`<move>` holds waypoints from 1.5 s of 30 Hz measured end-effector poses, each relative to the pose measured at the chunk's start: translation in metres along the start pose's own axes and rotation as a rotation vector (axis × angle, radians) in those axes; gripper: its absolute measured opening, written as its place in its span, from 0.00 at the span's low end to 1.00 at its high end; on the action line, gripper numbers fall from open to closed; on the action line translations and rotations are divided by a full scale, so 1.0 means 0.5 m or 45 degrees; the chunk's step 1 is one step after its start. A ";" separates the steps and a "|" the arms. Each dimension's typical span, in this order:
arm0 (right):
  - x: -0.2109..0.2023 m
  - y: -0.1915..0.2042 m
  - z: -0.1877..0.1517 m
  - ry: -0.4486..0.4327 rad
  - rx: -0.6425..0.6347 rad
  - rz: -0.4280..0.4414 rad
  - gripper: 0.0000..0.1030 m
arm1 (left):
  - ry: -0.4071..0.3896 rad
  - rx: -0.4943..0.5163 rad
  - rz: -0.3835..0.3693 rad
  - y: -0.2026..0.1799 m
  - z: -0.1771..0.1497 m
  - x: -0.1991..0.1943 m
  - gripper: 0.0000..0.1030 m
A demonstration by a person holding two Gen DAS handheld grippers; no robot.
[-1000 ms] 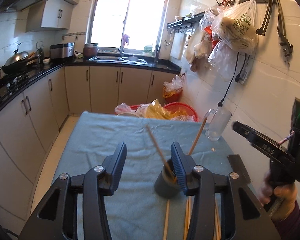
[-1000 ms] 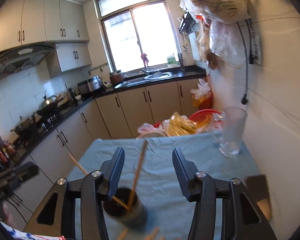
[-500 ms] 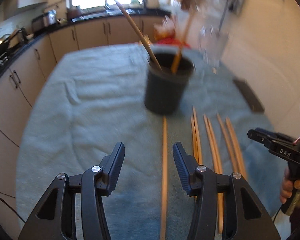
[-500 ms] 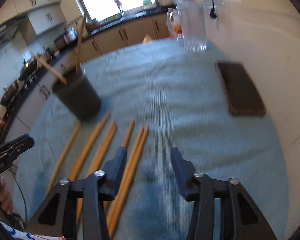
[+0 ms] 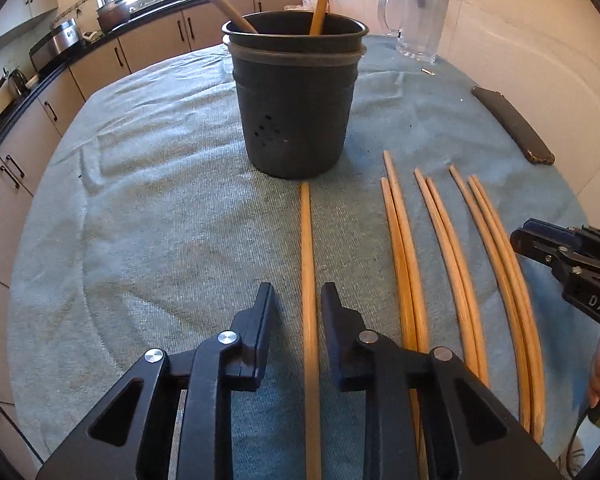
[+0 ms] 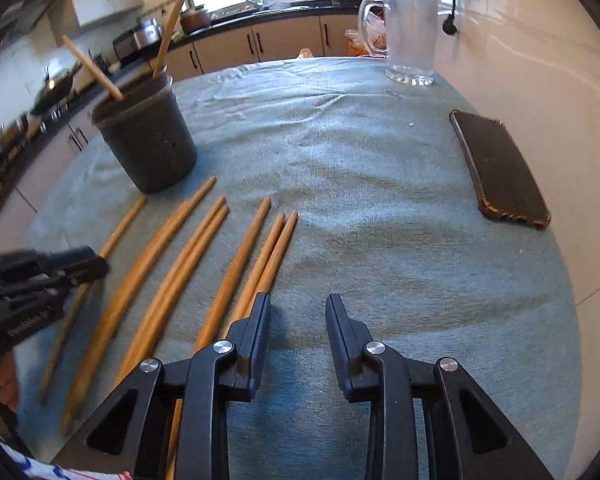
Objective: Organize utensils
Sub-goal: 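Grasp another wooden chopstick with the left tool while the right tool grasps one, then lift both chopsticks upright, move over the black cup and open both tools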
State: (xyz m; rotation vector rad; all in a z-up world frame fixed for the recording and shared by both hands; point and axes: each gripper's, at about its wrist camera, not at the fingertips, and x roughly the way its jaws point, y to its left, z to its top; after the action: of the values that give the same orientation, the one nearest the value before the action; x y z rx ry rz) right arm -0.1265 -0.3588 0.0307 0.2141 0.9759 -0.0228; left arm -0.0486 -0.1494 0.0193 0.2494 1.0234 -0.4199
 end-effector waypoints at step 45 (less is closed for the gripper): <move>0.017 0.008 0.021 0.294 -0.195 -0.145 0.08 | 0.091 -0.008 -0.032 -0.005 0.042 0.035 0.05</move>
State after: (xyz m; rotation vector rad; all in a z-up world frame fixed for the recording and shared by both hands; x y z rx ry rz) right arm -0.1124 -0.3562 0.0301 0.0198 1.2137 -0.0276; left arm -0.0255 -0.1635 0.0147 0.2475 1.0987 -0.4326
